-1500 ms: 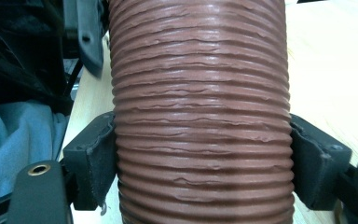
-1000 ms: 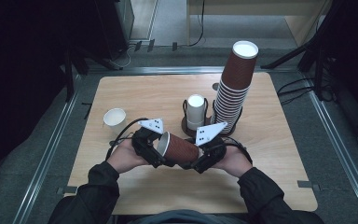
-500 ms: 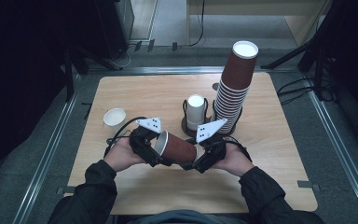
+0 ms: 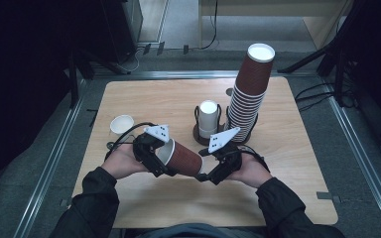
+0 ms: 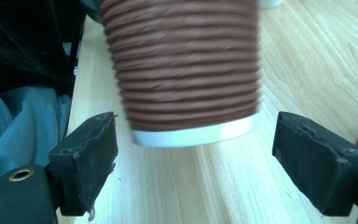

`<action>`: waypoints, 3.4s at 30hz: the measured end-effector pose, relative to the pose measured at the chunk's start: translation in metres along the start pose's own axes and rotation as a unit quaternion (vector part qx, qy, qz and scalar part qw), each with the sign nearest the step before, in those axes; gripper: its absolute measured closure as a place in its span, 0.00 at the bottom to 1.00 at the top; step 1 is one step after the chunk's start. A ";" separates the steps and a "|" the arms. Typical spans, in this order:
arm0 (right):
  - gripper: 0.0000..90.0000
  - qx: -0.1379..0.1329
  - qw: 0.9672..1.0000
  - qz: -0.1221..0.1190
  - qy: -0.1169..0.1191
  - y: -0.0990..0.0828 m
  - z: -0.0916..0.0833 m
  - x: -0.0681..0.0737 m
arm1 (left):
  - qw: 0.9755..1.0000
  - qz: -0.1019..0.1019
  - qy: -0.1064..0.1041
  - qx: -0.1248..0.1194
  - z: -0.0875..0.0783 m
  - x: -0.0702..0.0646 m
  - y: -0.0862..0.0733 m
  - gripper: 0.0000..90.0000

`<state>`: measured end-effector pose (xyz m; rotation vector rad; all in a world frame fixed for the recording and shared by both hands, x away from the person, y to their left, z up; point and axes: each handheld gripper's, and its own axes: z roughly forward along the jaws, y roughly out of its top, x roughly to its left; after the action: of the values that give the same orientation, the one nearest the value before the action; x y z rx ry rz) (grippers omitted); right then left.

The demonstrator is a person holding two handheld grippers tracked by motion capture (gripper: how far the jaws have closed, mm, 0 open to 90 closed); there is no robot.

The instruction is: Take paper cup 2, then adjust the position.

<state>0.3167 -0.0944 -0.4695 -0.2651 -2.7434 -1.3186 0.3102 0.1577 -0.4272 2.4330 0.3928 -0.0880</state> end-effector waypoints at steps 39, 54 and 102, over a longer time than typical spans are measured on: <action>0.24 0.053 0.998 -0.036 -0.008 -0.002 0.029 0.005 | 0.996 0.025 0.020 0.084 0.038 -0.009 0.026 0.10; 0.25 0.053 0.997 -0.043 -0.026 -0.004 0.022 0.002 | 0.999 0.016 0.028 0.034 0.028 -0.009 0.026 0.00; 0.25 -0.016 0.999 -0.014 -0.026 0.000 0.016 0.002 | 0.994 -0.045 0.037 -0.095 0.022 -0.008 0.015 0.02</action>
<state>0.3150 -0.0821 -0.4792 -0.2669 -2.7801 -1.3827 0.3078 0.1311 -0.4338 2.2355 0.5200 0.0000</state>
